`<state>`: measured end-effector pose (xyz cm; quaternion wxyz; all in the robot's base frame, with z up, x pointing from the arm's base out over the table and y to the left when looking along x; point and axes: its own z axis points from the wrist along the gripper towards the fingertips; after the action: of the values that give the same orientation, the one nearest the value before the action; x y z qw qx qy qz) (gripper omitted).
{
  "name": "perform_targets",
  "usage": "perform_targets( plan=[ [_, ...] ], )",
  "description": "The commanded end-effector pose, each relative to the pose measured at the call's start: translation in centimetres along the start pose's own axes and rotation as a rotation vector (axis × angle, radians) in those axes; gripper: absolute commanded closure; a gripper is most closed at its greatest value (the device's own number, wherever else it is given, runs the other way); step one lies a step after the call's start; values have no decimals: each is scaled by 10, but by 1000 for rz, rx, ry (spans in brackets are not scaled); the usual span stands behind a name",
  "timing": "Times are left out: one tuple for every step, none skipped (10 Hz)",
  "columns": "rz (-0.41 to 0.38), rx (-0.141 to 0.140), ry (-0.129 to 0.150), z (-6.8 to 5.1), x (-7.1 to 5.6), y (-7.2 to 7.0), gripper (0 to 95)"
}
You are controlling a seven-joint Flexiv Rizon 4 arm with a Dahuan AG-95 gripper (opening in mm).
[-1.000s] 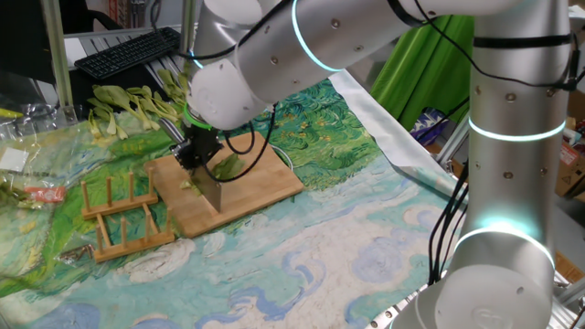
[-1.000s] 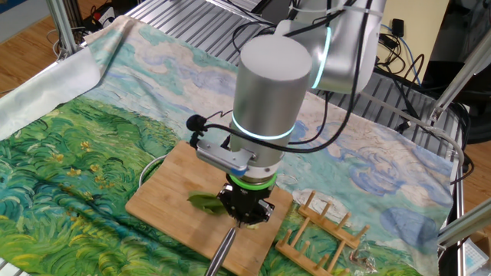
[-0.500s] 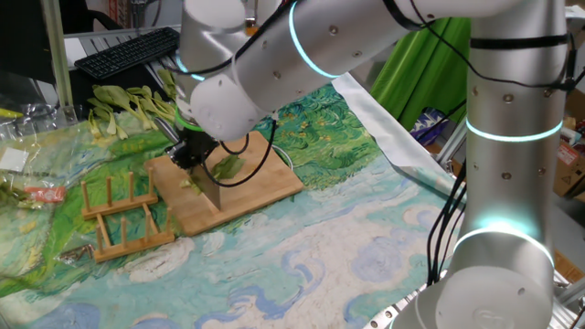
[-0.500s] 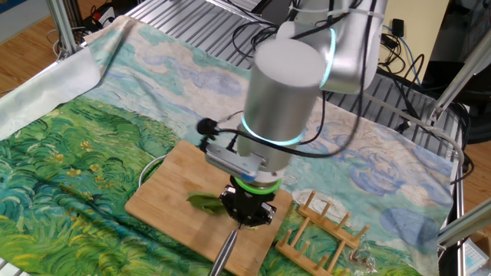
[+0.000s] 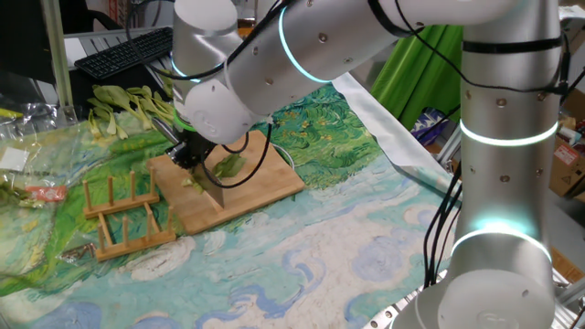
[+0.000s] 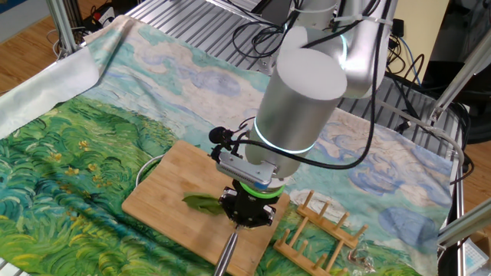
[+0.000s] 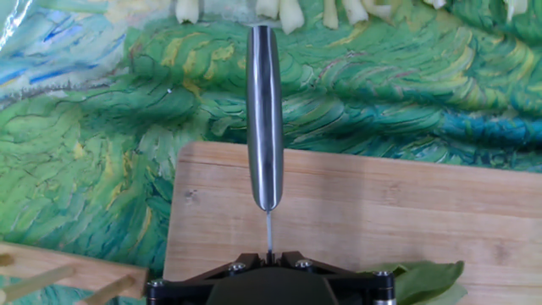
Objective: Chop the pakchoi
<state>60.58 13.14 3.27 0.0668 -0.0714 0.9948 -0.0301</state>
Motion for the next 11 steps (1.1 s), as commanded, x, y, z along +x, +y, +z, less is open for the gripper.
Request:
perform_targets(
  plan=[
    [138,-184,13,6,3,4,950],
    [149,-188,14,5,2,6,950],
    [154,-188,16,5,2,6,950],
    [152,-185,16,5,2,6,950],
    [154,-187,17,5,2,6,950],
    [138,-183,30,5,2,6,950],
    [116,-136,21,5,3,6,950],
    [93,-118,27,3,1,4,950],
    [82,-107,26,4,2,4,950],
    [67,-61,22,-1,2,3,950],
    [78,-92,31,-10,3,1,950]
  ],
)
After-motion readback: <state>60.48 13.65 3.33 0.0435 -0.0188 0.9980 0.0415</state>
